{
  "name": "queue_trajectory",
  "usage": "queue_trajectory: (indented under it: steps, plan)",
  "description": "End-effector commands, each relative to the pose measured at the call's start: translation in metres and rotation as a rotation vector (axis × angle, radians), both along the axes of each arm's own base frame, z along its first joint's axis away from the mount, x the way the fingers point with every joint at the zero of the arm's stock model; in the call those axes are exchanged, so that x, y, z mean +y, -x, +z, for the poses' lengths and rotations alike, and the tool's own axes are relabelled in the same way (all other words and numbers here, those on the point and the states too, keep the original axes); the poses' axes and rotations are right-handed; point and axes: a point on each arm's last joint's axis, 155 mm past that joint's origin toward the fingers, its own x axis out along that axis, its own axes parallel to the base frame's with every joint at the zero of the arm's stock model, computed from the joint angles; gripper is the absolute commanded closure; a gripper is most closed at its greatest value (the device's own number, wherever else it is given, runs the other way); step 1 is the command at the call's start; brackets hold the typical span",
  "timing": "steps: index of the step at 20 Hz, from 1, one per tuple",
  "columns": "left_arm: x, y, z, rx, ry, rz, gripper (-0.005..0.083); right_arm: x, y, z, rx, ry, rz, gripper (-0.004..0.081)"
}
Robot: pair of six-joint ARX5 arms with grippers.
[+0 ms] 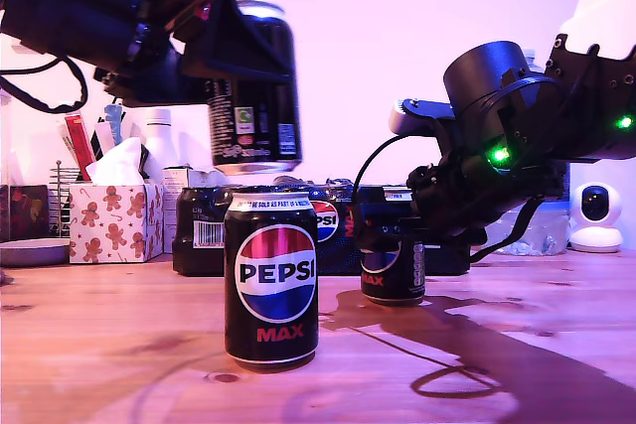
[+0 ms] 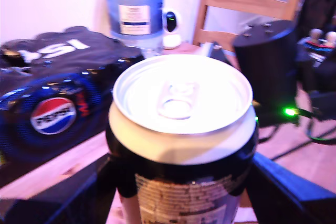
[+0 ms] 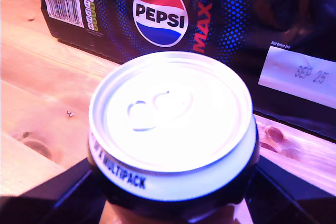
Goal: Stack up the Pepsi cans on top of each other
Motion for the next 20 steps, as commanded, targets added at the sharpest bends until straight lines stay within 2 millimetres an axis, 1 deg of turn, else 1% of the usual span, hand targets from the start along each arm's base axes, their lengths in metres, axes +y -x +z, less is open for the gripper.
queue_trajectory:
  steps: [1, 8, 10, 15, 20]
  plan:
    - [-0.001, 0.001, 0.023, -0.058, 0.046, -0.004, 0.0329, 0.003, -0.004, 0.014, -0.046, -0.019, 0.002, 0.0401]
    - [-0.003, -0.001, 0.012, -0.033, 0.028, -0.005, 0.0325, 0.003, -0.004, 0.014, -0.046, -0.019, 0.002, 0.0401]
    - [-0.006, 0.001, 0.009, -0.029, 0.025, -0.015, 0.0325, 0.003, -0.004, 0.014, -0.046, -0.019, 0.002, 0.0401]
    - [-0.016, 0.004, -0.003, -0.031, -0.02, -0.037, 0.0325, 0.003, -0.004, 0.014, -0.045, -0.018, 0.002, 0.0401]
    - [-0.009, -0.005, -0.005, -0.054, -0.047, 0.017, 0.0325, 0.003, -0.004, 0.012, -0.04, -0.015, 0.002, 0.0401]
